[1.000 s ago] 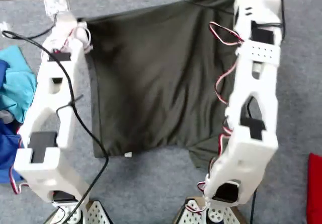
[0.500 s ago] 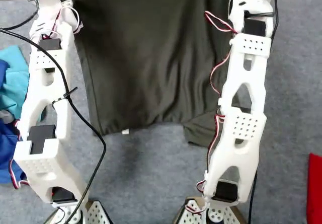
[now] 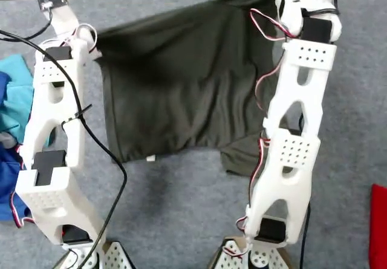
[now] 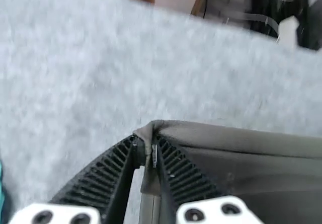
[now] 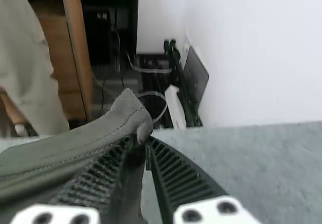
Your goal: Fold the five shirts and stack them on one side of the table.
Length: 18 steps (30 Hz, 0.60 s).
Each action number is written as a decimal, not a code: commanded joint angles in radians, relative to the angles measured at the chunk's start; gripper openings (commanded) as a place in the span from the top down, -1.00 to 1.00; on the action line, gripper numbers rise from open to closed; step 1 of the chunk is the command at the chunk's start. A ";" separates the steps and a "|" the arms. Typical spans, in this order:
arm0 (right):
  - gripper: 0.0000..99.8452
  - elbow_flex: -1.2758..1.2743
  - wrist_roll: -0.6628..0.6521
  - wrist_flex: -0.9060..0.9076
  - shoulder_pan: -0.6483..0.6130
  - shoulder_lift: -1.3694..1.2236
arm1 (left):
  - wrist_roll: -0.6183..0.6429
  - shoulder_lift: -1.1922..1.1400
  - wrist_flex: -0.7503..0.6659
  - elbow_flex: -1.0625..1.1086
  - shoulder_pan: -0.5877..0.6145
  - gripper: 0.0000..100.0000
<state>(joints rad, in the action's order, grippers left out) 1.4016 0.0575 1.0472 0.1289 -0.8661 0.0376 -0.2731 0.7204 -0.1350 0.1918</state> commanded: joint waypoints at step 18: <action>0.99 0.260 -0.301 0.736 0.151 0.088 | -0.150 0.012 0.586 -0.051 -0.066 0.96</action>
<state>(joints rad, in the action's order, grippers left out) 1.6195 -0.2325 1.7683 0.2071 -0.8631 -0.0913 -0.2731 1.2390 -0.1350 0.1519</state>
